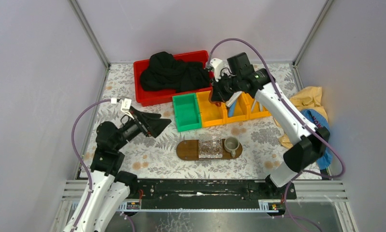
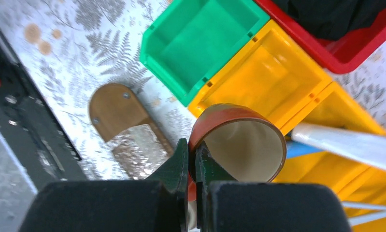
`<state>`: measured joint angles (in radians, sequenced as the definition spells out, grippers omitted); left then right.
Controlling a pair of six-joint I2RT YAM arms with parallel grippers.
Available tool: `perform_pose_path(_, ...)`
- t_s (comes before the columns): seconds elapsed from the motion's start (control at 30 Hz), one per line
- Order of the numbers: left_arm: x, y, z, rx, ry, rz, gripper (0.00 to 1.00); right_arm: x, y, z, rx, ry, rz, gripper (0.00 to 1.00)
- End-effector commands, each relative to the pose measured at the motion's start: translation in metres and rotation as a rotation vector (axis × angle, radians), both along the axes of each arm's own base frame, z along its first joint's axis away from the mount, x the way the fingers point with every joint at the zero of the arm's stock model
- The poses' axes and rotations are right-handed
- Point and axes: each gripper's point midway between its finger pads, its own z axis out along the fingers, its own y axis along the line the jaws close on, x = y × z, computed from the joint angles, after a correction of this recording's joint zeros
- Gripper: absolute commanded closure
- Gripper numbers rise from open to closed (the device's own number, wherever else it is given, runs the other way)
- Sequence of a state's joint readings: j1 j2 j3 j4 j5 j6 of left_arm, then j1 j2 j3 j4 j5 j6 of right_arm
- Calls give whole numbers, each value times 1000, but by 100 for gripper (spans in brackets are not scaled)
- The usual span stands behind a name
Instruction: Prepare toiletry sets of a toothbrush and toothpaste on the tray
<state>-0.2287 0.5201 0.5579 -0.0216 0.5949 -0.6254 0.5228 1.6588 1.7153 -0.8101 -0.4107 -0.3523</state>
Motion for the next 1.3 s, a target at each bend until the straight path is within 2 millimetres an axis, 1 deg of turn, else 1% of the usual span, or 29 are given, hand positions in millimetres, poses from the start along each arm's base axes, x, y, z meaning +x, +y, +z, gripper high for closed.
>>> perform_pose_path(0.0, -16, -8, 59, -185, -89, -32, 4, -9, 1, 44, 206, 54, -209, 100)
perform_pose_path(0.03, -17, -11, 62, -193, -88, -34, 6, -9, -1, 52, 243, 69, -248, 100)
perform_pose_path(0.1, -18, -21, 64, -199, -74, -53, 9, -10, -7, 52, 293, 132, -325, 100)
perform_pose_path(0.17, -18, -37, 64, -187, -60, -76, 11, -9, -15, 56, 355, 197, -387, 100)
perform_pose_path(0.2, -25, -53, 68, -177, -60, -113, 12, -9, -18, 57, 383, 232, -403, 100)
perform_pose_path(0.23, -25, -65, 62, -141, -46, -116, 12, -8, -22, 58, 409, 272, -421, 100)
perform_pose_path(0.27, -28, -77, 70, -109, -66, -117, 12, -9, -25, 57, 431, 313, -431, 100)
perform_pose_path(0.37, -26, -110, 74, 67, -128, -79, 12, -12, -31, 57, 457, 418, -440, 100)
perform_pose_path(0.43, -19, -125, 74, 179, -167, -44, 16, -15, -33, 55, 455, 475, -444, 100)
perform_pose_path(0.5, -7, -139, 72, 281, -185, -23, 21, -16, -35, 52, 450, 521, -458, 100)
perform_pose_path(0.57, 7, -152, 69, 377, -167, -1, 24, -17, -38, 51, 453, 561, -473, 100)
perform_pose_path(0.63, 18, -163, 60, 485, -132, 3, 26, -17, -41, 48, 462, 603, -484, 100)
perform_pose_path(0.67, 25, -171, 50, 540, -114, 0, 27, -16, -42, 47, 473, 627, -485, 100)
perform_pose_path(0.7, 28, -177, 51, 567, -113, -5, 29, -17, -42, 46, 485, 660, -485, 100)
perform_pose_path(0.83, 40, -195, 37, 703, -120, -31, 34, -14, -43, 43, 521, 733, -484, 100)
perform_pose_path(0.97, 54, -209, 32, 806, -136, -42, 36, -11, -42, 42, 530, 756, -483, 100)
perform_pose_path(1.17, 78, -217, 18, 955, -137, 14, 39, -12, -41, 39, 533, 774, -481, 100)
perform_pose_path(1.27, 85, -221, 13, 994, -146, 22, 41, -12, -41, 39, 539, 781, -482, 100)
